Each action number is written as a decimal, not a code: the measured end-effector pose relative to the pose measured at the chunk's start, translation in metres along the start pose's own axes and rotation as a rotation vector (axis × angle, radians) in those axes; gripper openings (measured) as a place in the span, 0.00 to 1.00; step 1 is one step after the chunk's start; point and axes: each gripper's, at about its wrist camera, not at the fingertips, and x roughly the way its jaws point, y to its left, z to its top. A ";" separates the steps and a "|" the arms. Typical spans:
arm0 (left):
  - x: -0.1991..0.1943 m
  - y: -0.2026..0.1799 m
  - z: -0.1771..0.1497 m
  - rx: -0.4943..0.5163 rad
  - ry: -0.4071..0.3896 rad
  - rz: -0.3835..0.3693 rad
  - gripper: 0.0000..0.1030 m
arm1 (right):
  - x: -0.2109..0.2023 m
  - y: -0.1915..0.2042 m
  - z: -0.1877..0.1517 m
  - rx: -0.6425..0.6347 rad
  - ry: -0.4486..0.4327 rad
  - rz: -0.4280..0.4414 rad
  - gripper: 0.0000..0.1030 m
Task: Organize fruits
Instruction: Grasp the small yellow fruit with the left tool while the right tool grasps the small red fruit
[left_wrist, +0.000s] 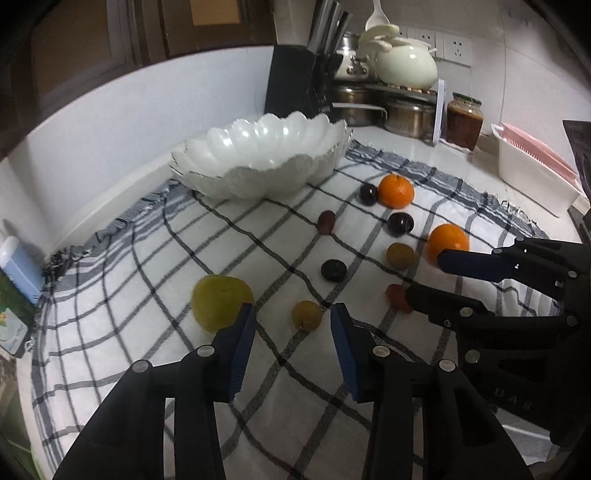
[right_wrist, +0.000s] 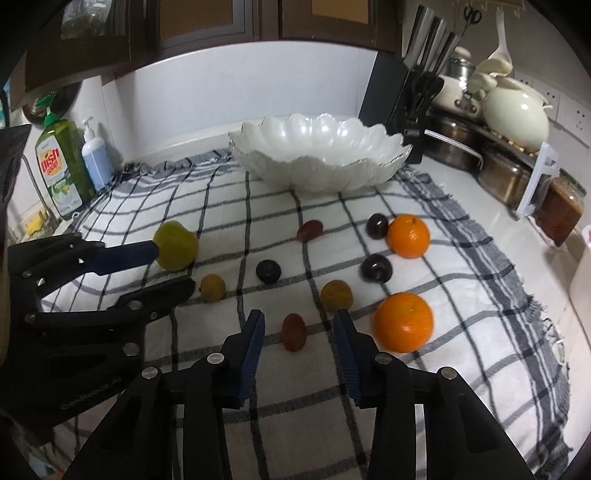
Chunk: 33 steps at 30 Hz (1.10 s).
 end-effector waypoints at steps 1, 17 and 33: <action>0.005 0.001 0.000 0.002 0.010 -0.008 0.38 | 0.003 0.000 0.000 0.000 0.007 0.003 0.36; 0.041 -0.001 0.001 0.035 0.077 -0.086 0.27 | 0.028 0.000 -0.003 0.024 0.063 -0.004 0.27; 0.035 0.000 0.001 -0.002 0.069 -0.082 0.23 | 0.023 -0.007 -0.002 0.062 0.057 0.011 0.17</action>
